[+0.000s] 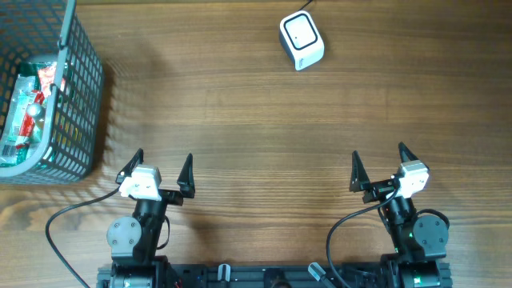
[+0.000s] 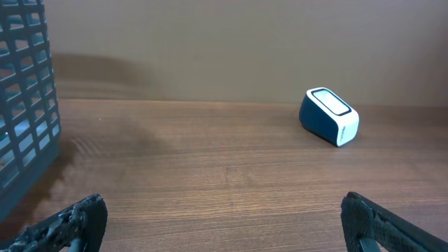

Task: Scan the item barcode
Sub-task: 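Move the left gripper toward the grey basket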

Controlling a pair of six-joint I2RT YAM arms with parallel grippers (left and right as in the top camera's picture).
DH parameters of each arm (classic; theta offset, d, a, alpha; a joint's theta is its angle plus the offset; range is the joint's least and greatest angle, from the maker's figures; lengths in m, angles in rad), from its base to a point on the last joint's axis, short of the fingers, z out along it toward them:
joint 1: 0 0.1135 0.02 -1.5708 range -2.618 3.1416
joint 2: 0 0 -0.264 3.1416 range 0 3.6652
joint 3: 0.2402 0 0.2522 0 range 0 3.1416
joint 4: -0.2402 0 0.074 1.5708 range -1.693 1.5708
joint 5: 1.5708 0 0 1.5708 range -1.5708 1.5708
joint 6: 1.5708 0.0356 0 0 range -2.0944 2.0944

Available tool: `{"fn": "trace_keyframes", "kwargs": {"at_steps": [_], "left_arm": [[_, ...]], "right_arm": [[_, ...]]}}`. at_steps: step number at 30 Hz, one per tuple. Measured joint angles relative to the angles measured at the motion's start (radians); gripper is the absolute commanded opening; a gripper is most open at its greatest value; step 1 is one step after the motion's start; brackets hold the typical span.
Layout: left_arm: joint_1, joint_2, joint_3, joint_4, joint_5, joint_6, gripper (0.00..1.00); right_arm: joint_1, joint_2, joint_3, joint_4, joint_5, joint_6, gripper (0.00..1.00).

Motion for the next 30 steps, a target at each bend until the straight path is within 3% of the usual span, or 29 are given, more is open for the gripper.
{"fn": "trace_keyframes", "kwargs": {"at_steps": [5, 30], "left_arm": [[-0.082, 0.0, 0.0, -0.004, -0.038, 0.0, 1.0], [-0.082, 0.0, 0.0, -0.006, -0.053, 0.0, 1.0]], "right_arm": [[-0.104, 0.001, 0.0, -0.002, 0.024, 0.0, 1.0], [-0.104, 0.001, 0.0, -0.004, 0.027, 0.0, 1.0]]}}
